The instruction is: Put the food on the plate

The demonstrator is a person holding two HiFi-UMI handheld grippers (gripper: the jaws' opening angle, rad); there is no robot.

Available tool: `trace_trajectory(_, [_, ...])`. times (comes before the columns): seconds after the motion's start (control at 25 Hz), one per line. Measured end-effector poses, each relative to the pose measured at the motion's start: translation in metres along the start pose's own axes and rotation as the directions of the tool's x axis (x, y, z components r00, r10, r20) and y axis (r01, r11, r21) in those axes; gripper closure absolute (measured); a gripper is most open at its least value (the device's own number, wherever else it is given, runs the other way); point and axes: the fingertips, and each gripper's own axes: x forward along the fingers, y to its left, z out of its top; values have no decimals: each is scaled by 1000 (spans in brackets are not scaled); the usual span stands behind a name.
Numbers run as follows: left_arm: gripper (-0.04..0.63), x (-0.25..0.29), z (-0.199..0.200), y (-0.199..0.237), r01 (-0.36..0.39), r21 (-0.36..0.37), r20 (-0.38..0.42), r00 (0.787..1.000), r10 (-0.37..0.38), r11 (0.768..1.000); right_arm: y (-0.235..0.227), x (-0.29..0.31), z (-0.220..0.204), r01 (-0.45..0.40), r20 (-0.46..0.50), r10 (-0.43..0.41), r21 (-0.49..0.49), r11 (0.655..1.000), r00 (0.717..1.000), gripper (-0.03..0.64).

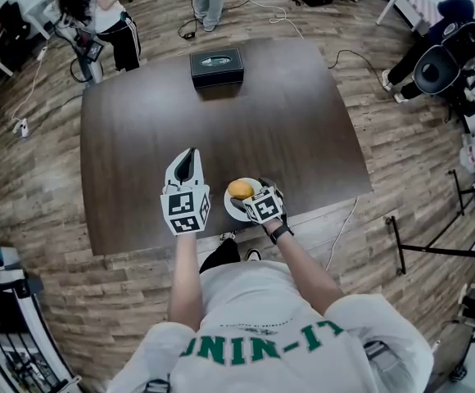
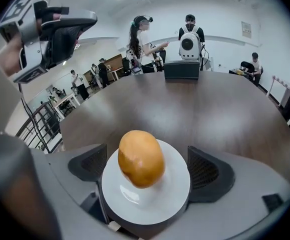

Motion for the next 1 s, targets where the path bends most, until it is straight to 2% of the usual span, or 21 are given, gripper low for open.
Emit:
trace_trajectory(0.2, [583, 1, 2, -1, -2, 0, 3, 1000, 2, 1000, -5, -8, 13, -13, 52, 12, 19, 1000, 999, 107])
trace_trajectory(0.52, [583, -1, 11, -2, -10, 13, 18, 1000, 10, 1000, -22, -45, 70, -31, 253, 5, 99, 995, 967, 162])
trace_trajectory(0.72, [583, -4, 25, -5, -15, 28, 42, 999, 14, 999, -38, -84, 117, -23, 377, -27, 127, 992, 926, 211])
trace_trajectory(1.0, [583, -7, 47, -10, -14, 62, 81, 997, 9, 998, -44, -151, 176, 45, 535, -89, 94, 995, 840, 313])
